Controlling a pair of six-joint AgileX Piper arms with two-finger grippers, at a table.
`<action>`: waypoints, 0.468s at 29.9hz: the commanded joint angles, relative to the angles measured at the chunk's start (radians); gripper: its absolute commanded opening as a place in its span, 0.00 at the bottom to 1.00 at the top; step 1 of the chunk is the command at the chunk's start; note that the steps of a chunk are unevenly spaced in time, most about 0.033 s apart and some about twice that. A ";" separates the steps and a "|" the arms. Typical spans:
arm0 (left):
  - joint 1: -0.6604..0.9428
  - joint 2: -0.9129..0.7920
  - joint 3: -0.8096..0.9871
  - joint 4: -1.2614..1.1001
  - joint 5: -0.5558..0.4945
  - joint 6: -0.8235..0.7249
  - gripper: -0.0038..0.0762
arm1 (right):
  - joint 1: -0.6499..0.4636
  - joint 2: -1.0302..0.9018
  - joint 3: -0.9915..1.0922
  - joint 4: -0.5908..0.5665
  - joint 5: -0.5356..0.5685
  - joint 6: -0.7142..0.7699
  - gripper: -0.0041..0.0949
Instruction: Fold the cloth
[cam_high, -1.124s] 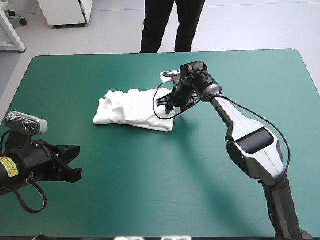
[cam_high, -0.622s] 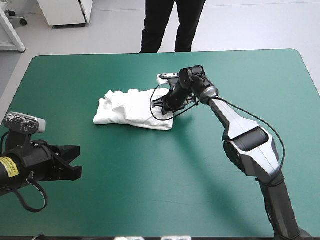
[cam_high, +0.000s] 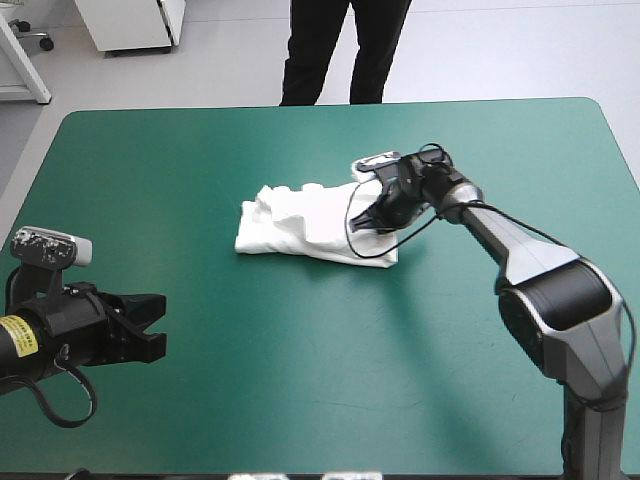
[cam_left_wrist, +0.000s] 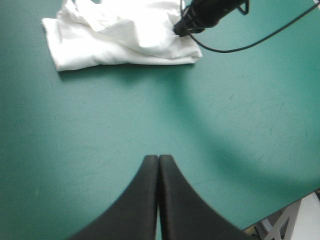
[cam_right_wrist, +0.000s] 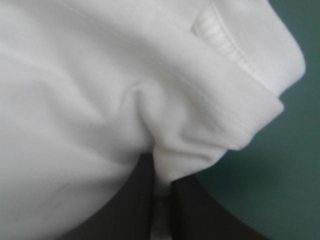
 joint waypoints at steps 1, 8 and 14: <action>-0.001 0.004 -0.021 -0.025 0.034 -0.010 0.04 | -0.081 -0.176 0.107 -0.046 -0.024 -0.037 0.02; -0.001 0.004 -0.021 -0.025 0.034 -0.010 0.04 | -0.271 -0.353 0.324 -0.048 -0.048 -0.074 0.02; -0.001 0.004 -0.021 -0.021 0.034 -0.005 0.04 | -0.486 -0.481 0.486 -0.054 -0.124 -0.076 0.02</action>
